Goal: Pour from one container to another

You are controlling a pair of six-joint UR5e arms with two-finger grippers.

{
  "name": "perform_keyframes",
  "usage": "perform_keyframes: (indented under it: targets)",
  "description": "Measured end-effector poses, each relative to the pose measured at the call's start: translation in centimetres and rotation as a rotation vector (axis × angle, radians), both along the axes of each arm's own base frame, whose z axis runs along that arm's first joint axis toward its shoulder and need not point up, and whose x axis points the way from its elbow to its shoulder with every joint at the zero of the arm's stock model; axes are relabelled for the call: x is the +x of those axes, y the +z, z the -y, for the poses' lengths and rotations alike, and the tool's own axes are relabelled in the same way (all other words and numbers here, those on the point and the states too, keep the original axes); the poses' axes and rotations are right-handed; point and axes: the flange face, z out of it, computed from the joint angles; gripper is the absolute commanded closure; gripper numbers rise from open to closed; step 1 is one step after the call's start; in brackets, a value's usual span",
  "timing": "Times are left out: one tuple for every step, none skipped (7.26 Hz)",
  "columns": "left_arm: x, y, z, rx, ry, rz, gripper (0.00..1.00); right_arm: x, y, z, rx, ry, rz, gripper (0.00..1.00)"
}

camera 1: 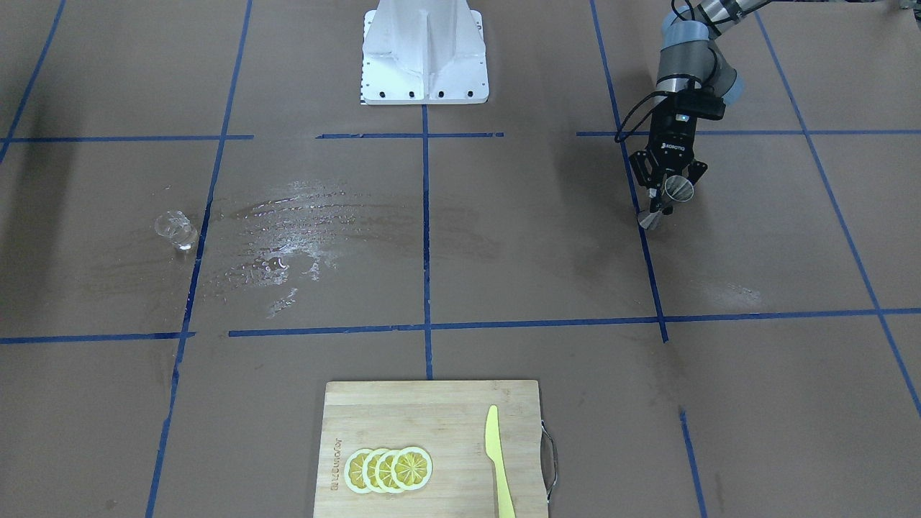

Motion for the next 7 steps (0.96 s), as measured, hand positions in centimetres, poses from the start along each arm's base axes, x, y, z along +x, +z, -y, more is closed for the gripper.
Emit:
perform_keyframes:
  targets:
    - [-0.2,-0.9,0.2,0.033,0.019,0.045,1.0,0.0,-0.2,0.1,0.003,0.0,0.001,0.0]
    - [-0.5,-2.3,0.7,0.081,0.051,0.077,1.0,0.0,-0.4,0.2,0.01,0.0,0.0,0.01]
    - [-0.5,-3.9,1.5,0.145,0.093,0.104,1.0,0.0,-0.6,0.4,0.023,-0.001,-0.001,0.01]
    - [0.0,-6.0,2.8,0.222,0.149,0.134,1.0,0.0,-0.9,0.7,0.037,-0.002,-0.003,0.01]
    - [0.7,-8.4,4.2,0.296,0.214,0.144,1.0,0.0,-1.1,0.8,0.046,-0.002,-0.004,0.0]
    - [1.4,-10.7,5.8,0.368,0.296,0.141,1.0,0.0,-1.3,0.9,0.05,-0.001,-0.003,0.0]
    - [2.2,-13.2,7.2,0.438,0.373,0.132,1.0,0.0,-1.3,0.9,0.05,-0.001,-0.002,0.0]
